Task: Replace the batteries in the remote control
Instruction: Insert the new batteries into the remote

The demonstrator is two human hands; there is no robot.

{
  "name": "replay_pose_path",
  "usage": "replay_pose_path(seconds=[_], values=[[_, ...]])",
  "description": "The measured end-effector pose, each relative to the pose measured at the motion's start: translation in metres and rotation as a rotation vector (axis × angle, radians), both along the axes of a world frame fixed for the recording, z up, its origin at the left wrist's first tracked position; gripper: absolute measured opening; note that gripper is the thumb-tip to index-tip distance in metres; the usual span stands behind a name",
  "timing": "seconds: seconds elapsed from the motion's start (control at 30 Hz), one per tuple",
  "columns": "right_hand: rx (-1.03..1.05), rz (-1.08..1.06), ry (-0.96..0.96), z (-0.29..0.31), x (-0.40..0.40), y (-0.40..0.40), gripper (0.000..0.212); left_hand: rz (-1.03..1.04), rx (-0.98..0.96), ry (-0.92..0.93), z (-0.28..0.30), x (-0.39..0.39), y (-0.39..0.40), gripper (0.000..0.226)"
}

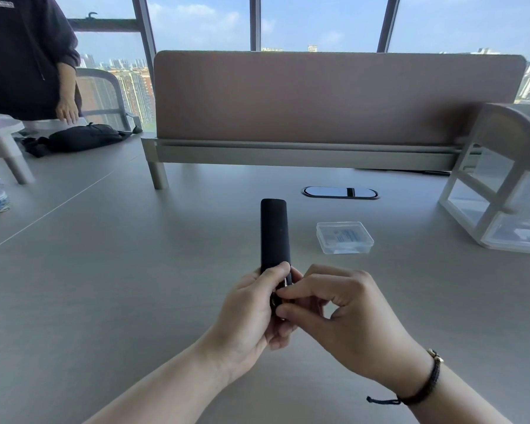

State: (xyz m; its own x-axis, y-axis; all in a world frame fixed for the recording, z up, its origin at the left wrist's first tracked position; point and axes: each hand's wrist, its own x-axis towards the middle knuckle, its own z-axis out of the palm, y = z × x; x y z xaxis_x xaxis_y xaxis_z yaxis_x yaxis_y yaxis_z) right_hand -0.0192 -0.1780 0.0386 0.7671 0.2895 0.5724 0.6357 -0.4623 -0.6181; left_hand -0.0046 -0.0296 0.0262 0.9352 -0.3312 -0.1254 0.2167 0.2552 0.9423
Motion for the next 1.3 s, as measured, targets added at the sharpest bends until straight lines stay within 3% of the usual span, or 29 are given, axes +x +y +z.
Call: replay_pose_path(seconds=[0.17,0.43,0.77,0.93,1.3], values=[[0.116,-0.005,0.13,-0.001,-0.001,0.003,0.016,0.005,0.017,-0.025,0.0,-0.001,-0.001,0.028],[0.284,-0.124,0.371,-0.009,0.01,0.001,0.046,-0.037,0.043,-0.043,-0.004,-0.003,-0.001,0.038],[0.4,0.01,0.601,-0.009,0.009,0.005,0.041,0.024,0.007,0.017,-0.007,0.004,0.0,0.043],[0.455,-0.022,0.678,-0.009,0.009,0.009,0.038,0.017,0.037,0.029,-0.01,0.004,0.0,0.045],[0.366,-0.205,0.439,-0.014,0.011,0.005,0.037,0.124,0.022,-0.054,-0.002,0.009,0.002,0.023]])
